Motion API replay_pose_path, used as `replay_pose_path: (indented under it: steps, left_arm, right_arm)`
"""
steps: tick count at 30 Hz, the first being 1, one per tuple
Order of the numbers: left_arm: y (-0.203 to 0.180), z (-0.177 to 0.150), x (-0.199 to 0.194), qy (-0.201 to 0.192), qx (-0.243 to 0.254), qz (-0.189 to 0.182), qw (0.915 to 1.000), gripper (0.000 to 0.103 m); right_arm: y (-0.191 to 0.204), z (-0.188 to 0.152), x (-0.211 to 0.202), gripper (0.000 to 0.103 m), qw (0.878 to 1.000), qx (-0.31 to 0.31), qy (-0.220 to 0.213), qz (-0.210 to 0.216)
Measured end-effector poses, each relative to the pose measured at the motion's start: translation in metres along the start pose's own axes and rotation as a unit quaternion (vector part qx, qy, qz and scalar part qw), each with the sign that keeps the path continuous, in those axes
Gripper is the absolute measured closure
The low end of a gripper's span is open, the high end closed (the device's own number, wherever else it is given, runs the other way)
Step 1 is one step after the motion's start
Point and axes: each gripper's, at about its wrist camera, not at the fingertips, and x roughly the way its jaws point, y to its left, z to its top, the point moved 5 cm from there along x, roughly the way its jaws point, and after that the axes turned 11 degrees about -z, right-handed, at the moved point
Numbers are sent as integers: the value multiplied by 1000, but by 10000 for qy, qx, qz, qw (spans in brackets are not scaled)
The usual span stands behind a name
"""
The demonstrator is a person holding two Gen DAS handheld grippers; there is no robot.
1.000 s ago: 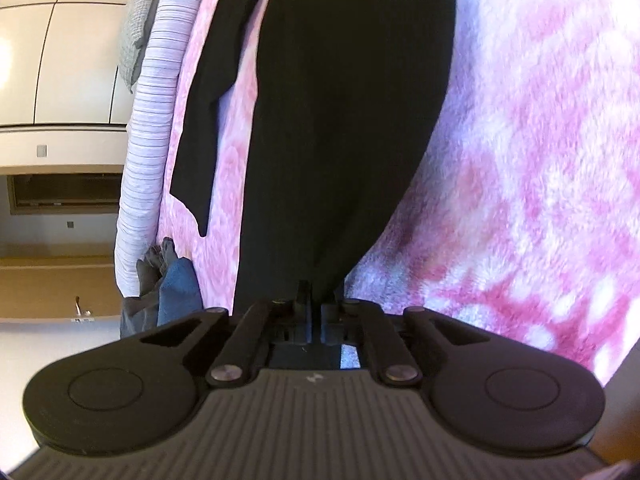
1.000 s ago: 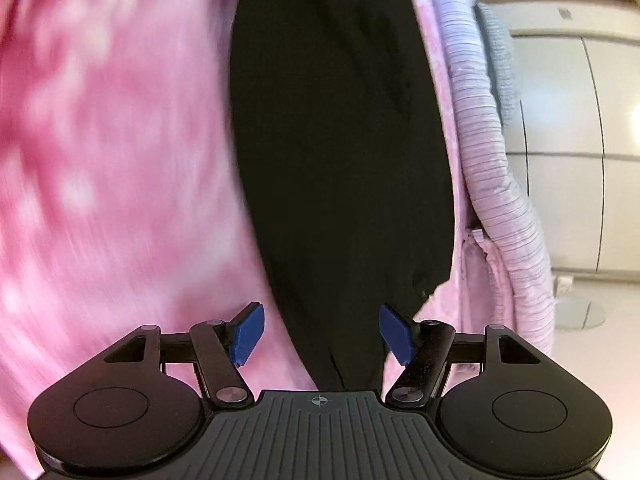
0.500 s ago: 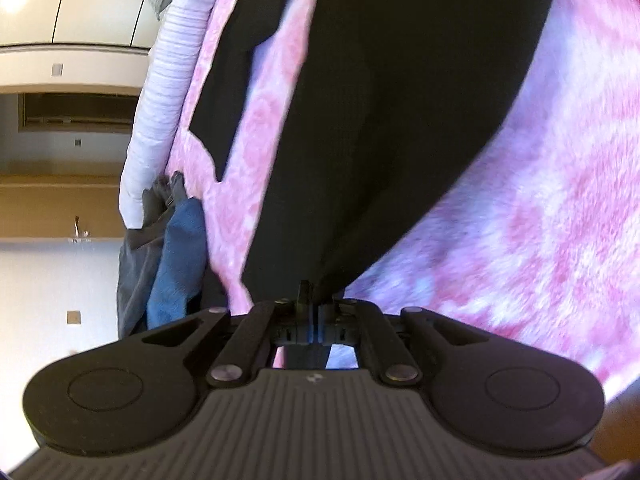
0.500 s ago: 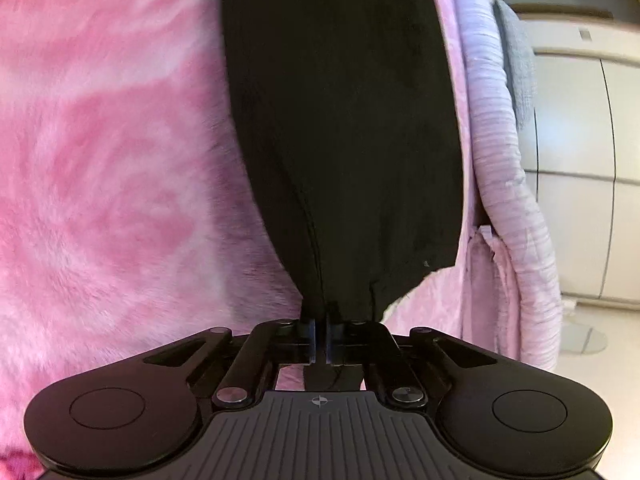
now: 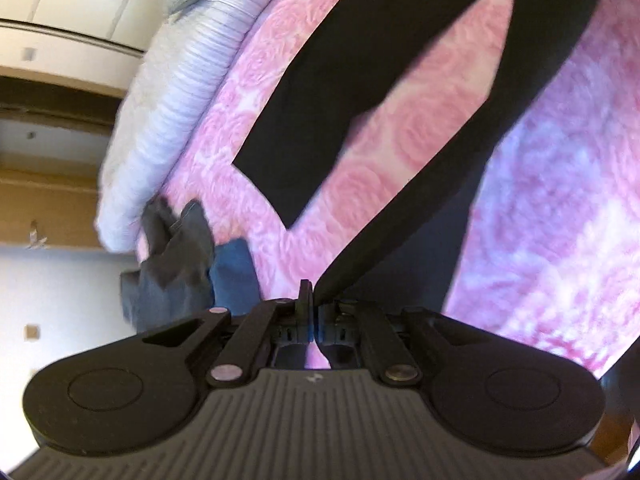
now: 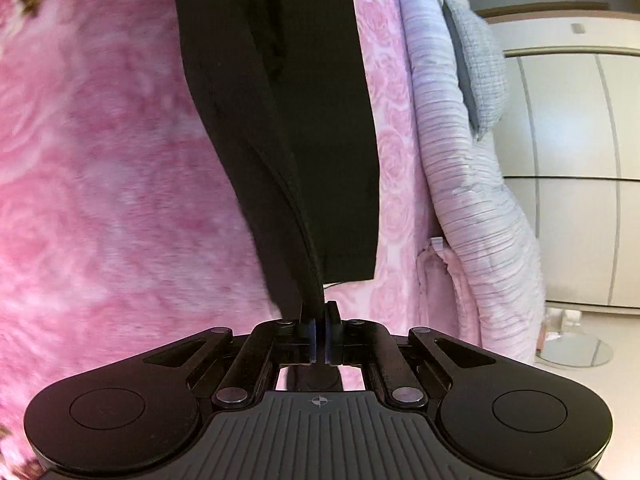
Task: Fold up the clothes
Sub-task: 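Lift the trouser hems with both grippers and fold them toward the waistband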
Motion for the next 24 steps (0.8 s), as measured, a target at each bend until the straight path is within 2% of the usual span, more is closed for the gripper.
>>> replay_pose_path:
  steps: [3, 7, 11, 19, 24]
  left_arm:
    - [42, 19, 24, 16, 123, -464, 9988, 101]
    - [88, 46, 66, 150, 428, -1064, 9933, 101]
    - [122, 80, 100, 222, 572, -1400, 9882, 101]
    - [162, 140, 164, 532, 588, -1539, 9849, 101]
    - [172, 164, 195, 791, 470, -1623, 9824, 101]
  right_arm:
    - [-29, 12, 24, 101, 9992, 104, 226, 297]
    - [-67, 30, 64, 101, 9960, 262, 510, 684]
    - [-99, 47, 117, 101, 9908, 417, 709, 1079]
    - [-132, 56, 206, 101, 9759, 993, 1030, 1648]
    - [-130, 56, 237, 101, 9709, 1044, 940, 1942]
